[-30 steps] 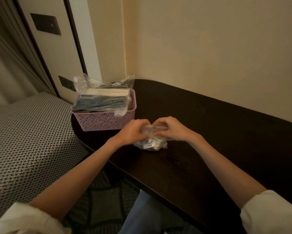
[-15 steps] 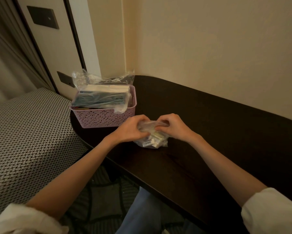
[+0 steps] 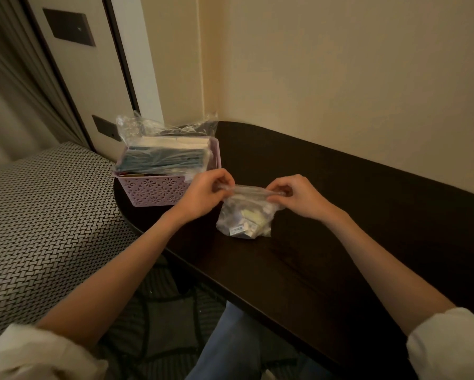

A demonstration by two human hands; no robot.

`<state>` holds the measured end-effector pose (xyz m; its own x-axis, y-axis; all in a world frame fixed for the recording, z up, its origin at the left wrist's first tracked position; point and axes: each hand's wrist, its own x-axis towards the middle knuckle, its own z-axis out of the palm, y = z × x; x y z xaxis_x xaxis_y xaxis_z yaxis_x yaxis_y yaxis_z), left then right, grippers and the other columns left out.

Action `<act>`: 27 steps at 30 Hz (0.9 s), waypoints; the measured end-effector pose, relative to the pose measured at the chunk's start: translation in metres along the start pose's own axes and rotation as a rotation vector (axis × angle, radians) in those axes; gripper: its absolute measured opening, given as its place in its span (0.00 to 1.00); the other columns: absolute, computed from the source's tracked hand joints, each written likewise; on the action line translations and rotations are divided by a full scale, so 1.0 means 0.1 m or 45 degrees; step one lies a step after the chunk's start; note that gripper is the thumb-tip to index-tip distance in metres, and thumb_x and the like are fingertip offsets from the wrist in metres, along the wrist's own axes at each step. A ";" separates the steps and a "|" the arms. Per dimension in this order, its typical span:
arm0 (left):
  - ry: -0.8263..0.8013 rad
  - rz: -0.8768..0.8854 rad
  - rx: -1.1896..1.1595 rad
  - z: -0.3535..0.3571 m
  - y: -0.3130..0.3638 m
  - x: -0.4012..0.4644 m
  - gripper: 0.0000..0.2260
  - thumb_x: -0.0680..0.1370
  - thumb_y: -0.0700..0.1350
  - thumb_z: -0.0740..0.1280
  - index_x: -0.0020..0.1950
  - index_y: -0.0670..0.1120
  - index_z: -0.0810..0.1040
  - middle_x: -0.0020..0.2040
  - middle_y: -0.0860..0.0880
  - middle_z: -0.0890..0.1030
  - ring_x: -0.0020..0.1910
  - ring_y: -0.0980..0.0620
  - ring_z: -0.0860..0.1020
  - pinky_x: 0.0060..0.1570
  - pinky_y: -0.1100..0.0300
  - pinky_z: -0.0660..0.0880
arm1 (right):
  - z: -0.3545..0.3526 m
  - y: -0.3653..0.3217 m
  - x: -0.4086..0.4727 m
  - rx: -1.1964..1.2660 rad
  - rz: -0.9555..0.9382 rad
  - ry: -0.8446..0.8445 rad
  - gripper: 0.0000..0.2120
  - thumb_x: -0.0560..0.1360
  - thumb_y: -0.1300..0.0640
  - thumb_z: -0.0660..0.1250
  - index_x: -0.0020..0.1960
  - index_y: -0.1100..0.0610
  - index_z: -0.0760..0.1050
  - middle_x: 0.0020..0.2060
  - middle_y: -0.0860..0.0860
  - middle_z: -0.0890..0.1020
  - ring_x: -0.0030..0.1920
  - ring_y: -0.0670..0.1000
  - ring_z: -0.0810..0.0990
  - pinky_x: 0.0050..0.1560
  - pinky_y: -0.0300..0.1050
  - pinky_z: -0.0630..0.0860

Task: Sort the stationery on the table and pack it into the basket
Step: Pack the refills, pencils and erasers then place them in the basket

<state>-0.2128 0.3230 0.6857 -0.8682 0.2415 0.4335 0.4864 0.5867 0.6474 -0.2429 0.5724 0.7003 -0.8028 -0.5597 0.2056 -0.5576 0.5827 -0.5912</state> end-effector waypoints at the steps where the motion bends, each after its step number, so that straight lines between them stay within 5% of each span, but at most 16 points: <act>1: 0.005 0.002 -0.011 -0.01 0.01 0.00 0.05 0.74 0.35 0.71 0.46 0.43 0.79 0.42 0.52 0.80 0.41 0.57 0.79 0.41 0.66 0.76 | -0.03 0.00 0.00 0.038 0.022 0.040 0.07 0.74 0.58 0.71 0.52 0.55 0.81 0.44 0.47 0.83 0.43 0.45 0.81 0.45 0.45 0.80; 8: 0.023 0.120 0.038 -0.04 -0.01 -0.05 0.08 0.74 0.29 0.67 0.46 0.41 0.80 0.41 0.53 0.78 0.38 0.61 0.77 0.36 0.69 0.72 | -0.01 -0.06 -0.08 0.246 0.017 0.156 0.07 0.74 0.67 0.69 0.46 0.56 0.81 0.43 0.50 0.82 0.44 0.52 0.81 0.46 0.52 0.80; 14: 0.122 0.258 0.124 -0.03 -0.05 -0.21 0.07 0.72 0.29 0.70 0.42 0.41 0.81 0.46 0.46 0.81 0.46 0.54 0.80 0.44 0.65 0.78 | 0.08 -0.05 -0.19 0.359 0.017 0.272 0.12 0.72 0.69 0.68 0.40 0.53 0.81 0.45 0.51 0.79 0.43 0.50 0.79 0.42 0.41 0.76; 20: 0.102 0.291 0.217 -0.01 -0.09 -0.36 0.08 0.72 0.30 0.70 0.43 0.42 0.79 0.49 0.47 0.82 0.49 0.54 0.81 0.47 0.60 0.80 | 0.16 -0.09 -0.34 0.232 -0.018 0.226 0.12 0.75 0.69 0.65 0.40 0.56 0.82 0.55 0.49 0.79 0.57 0.42 0.77 0.55 0.37 0.77; 27: 0.076 0.216 0.194 -0.02 0.02 -0.41 0.06 0.71 0.41 0.66 0.45 0.43 0.80 0.44 0.49 0.82 0.43 0.53 0.80 0.46 0.65 0.78 | 0.16 -0.12 -0.39 -0.100 -0.086 0.102 0.11 0.74 0.68 0.66 0.42 0.55 0.84 0.53 0.47 0.76 0.51 0.46 0.77 0.51 0.39 0.76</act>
<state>-0.1761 0.3128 0.6710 -0.7656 0.3031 0.5675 0.6006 0.6528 0.4616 -0.2015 0.5777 0.6874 -0.7754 -0.5524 0.3061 -0.6233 0.5915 -0.5115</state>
